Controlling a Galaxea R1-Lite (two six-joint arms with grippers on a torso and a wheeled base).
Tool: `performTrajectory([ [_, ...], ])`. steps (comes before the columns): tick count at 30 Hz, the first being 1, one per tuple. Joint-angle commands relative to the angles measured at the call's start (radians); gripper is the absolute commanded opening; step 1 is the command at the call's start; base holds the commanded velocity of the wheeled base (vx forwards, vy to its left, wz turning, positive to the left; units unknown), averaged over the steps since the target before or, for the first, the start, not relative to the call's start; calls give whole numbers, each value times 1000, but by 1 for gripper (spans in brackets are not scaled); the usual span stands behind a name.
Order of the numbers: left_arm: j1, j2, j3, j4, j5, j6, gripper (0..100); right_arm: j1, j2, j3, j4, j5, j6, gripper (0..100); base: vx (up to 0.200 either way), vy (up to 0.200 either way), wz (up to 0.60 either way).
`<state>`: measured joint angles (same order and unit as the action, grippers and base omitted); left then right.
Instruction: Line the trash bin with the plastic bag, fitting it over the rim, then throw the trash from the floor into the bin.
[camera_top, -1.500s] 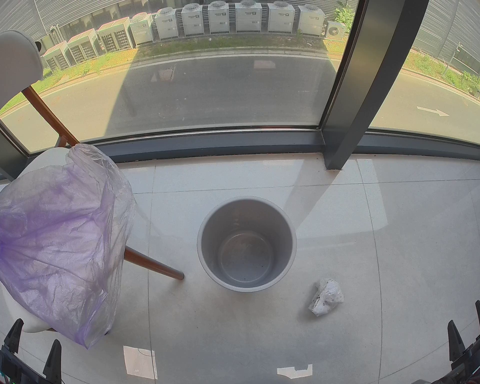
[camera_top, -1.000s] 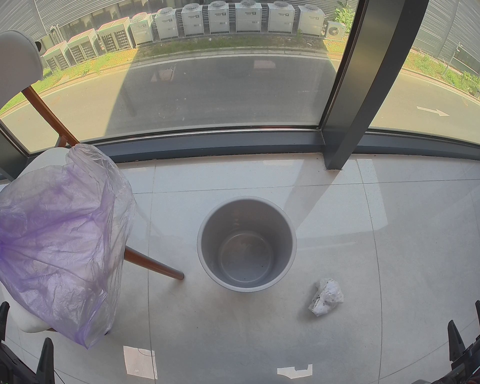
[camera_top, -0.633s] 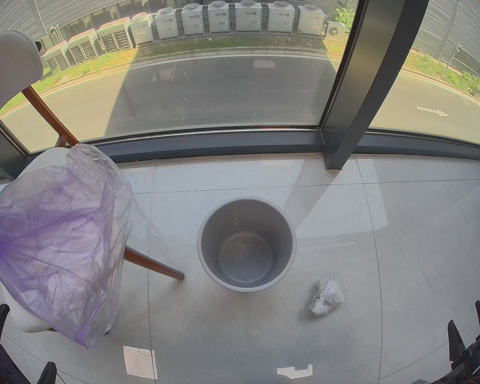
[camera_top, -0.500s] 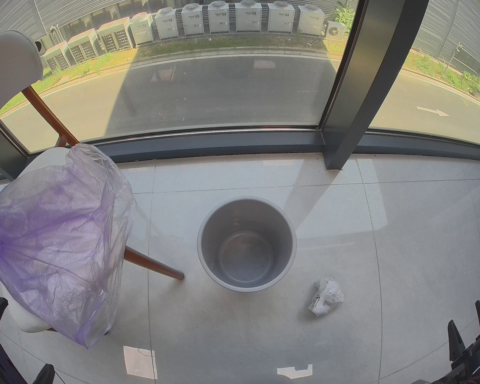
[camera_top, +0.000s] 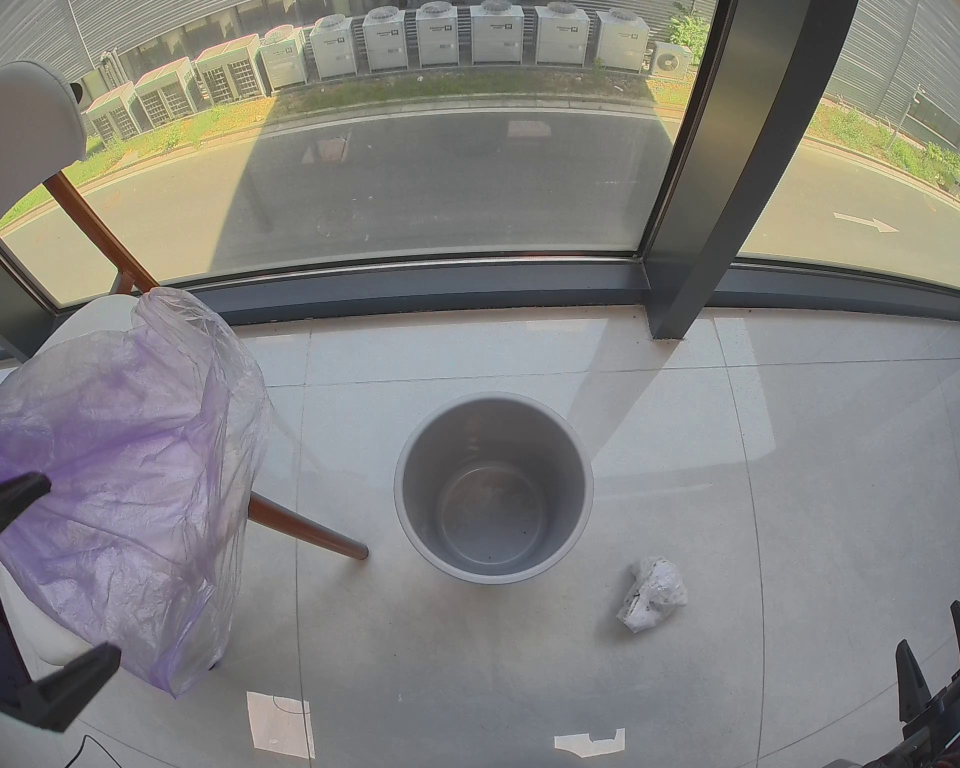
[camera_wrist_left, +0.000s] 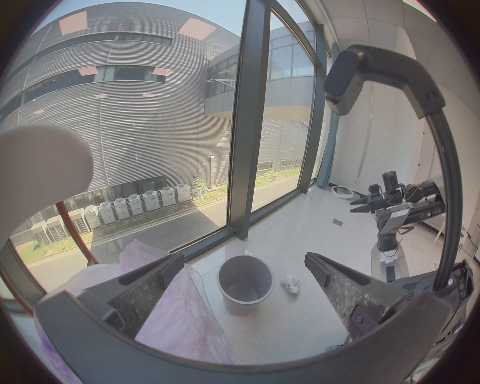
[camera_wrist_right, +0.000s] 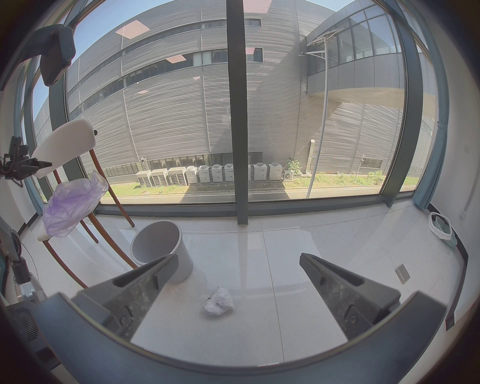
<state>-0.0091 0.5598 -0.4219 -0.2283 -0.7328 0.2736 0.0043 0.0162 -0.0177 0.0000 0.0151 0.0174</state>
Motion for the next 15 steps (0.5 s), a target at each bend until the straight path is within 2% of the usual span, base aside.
performTrajectory([
  [1, 0, 279, -95, -77, -10, 105, 100, 0, -16, 18, 0, 0, 1, 100, 0, 0, 0],
  [3, -3, 368, -127, -132, -11, 157, 100, 0, -16, 18, 0, 0, 1, 100, 0, 0, 0],
  [6, -5, 394, -126, -149, -28, 170, 100, 0, -16, 18, 0, 0, 1, 100, 0, 0, 0],
  [11, -8, 408, -123, -128, -50, 128, 100, 0, -16, 18, 0, 0, 1, 100, 0, 0, 0],
  [15, -17, 494, -130, -143, -60, 91, 100, 0, -16, 18, 0, 0, 1, 100, 0, 0, 0],
])
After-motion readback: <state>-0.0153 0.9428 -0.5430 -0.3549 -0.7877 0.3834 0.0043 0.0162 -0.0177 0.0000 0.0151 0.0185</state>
